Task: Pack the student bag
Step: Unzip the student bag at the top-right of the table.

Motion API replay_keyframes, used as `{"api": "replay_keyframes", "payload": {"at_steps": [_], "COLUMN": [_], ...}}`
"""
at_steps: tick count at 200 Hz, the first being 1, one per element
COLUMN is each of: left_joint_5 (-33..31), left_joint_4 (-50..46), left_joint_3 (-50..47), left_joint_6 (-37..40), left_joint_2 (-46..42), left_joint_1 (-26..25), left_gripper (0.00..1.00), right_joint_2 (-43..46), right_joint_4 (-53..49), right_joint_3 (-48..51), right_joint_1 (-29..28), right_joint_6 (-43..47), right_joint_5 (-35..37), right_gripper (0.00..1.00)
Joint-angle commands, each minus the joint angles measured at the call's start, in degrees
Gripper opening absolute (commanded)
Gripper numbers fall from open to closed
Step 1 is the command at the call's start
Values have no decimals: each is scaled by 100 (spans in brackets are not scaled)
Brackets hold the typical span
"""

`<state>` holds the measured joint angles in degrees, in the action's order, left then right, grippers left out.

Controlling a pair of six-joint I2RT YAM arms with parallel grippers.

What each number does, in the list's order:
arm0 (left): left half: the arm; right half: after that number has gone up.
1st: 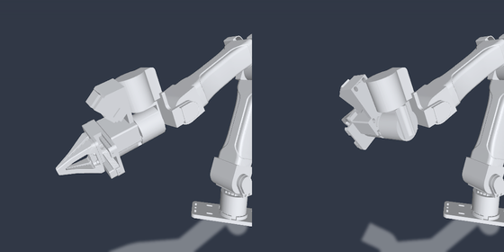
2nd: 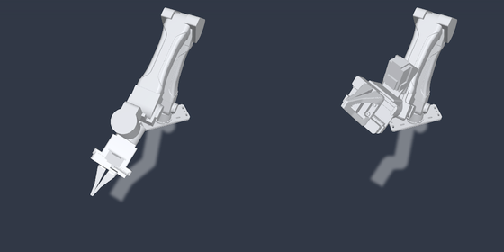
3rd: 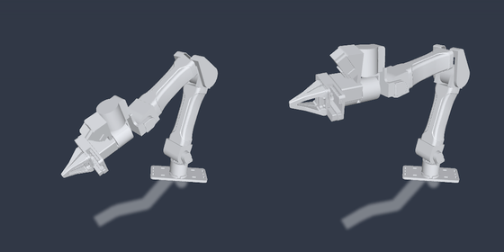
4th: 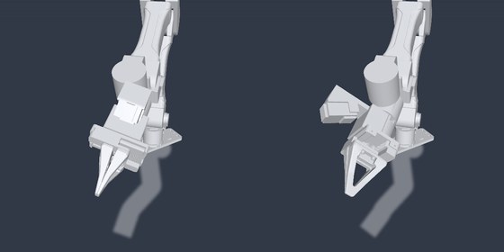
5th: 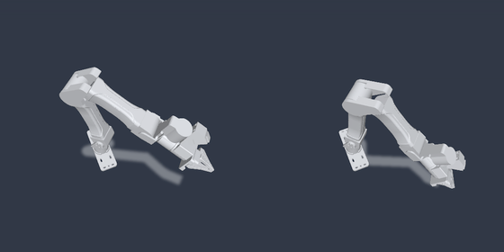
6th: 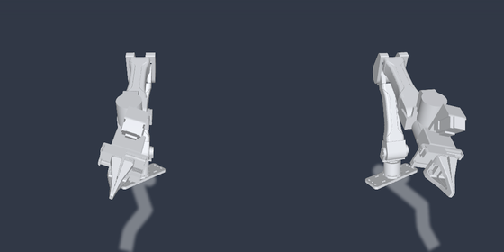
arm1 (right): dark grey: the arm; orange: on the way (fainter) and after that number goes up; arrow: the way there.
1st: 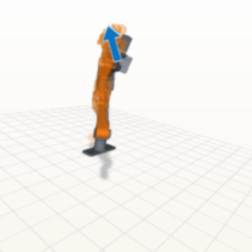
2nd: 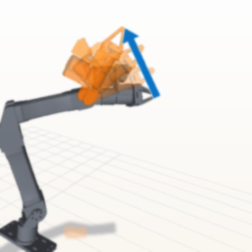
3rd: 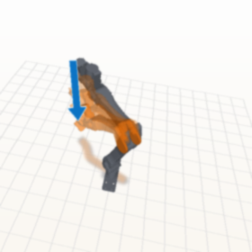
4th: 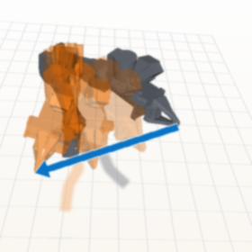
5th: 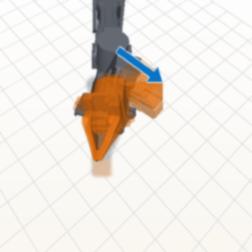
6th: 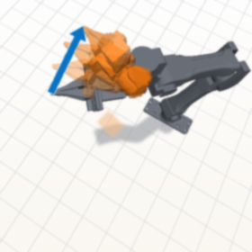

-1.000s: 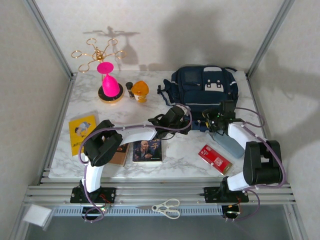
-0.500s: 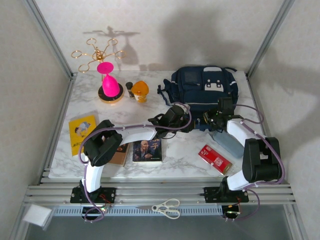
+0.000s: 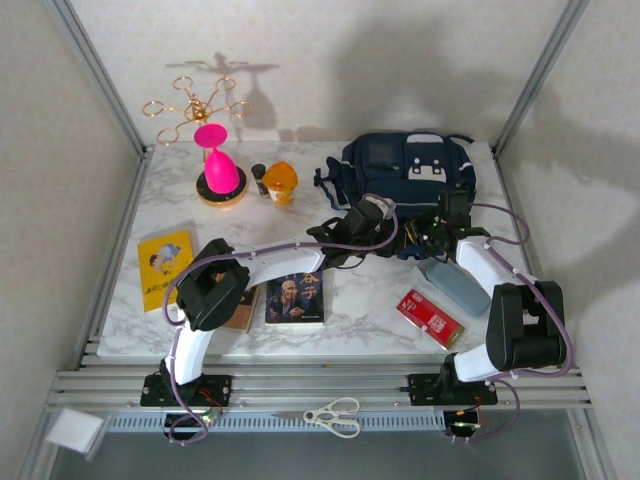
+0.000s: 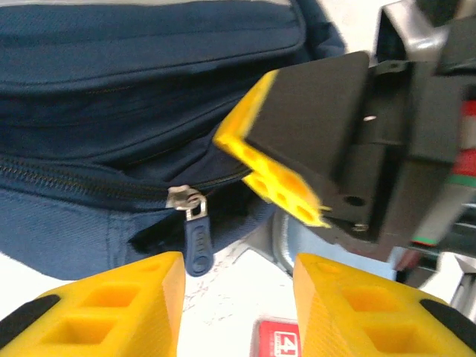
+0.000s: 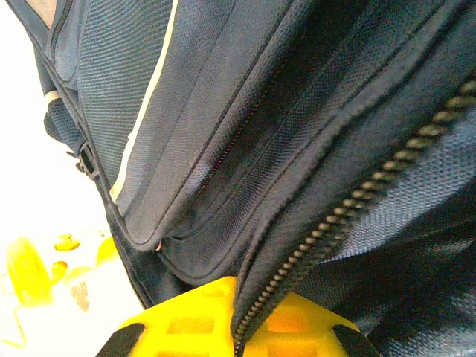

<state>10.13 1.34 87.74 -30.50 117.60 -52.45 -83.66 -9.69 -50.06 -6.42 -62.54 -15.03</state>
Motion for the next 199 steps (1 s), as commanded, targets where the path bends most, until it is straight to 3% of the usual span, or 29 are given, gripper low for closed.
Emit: {"api": "replay_keyframes", "payload": {"at_steps": [1, 28, 101, 145, 199], "left_joint_5": [-490, -1066, -1529, -1953, -2129], "left_joint_4": [-511, -1072, -1636, -1666, -1595], "left_joint_3": [226, 672, 1566, 1800, 1908], "left_joint_6": [-161, -280, -307, -314, -395], "left_joint_2": [167, 398, 1017, 1174, 1280], "left_joint_1": [-110, -265, -398, -398, -363], "left_gripper": [44, 45, 44, 37, 19], "right_joint_2": [209, 227, 158, 209, 253], "right_joint_4": [160, 261, 398, 457, 477], "right_joint_3": [-250, -223, -222, -149, -74], "right_joint_1": [-53, -92, -193, -231, -231], "right_joint_6": [19, -73, -183, -223, -219], "right_joint_5": [-296, -371, -542, -568, -606], "right_gripper": [0, 0, 0, 0, 0]}}
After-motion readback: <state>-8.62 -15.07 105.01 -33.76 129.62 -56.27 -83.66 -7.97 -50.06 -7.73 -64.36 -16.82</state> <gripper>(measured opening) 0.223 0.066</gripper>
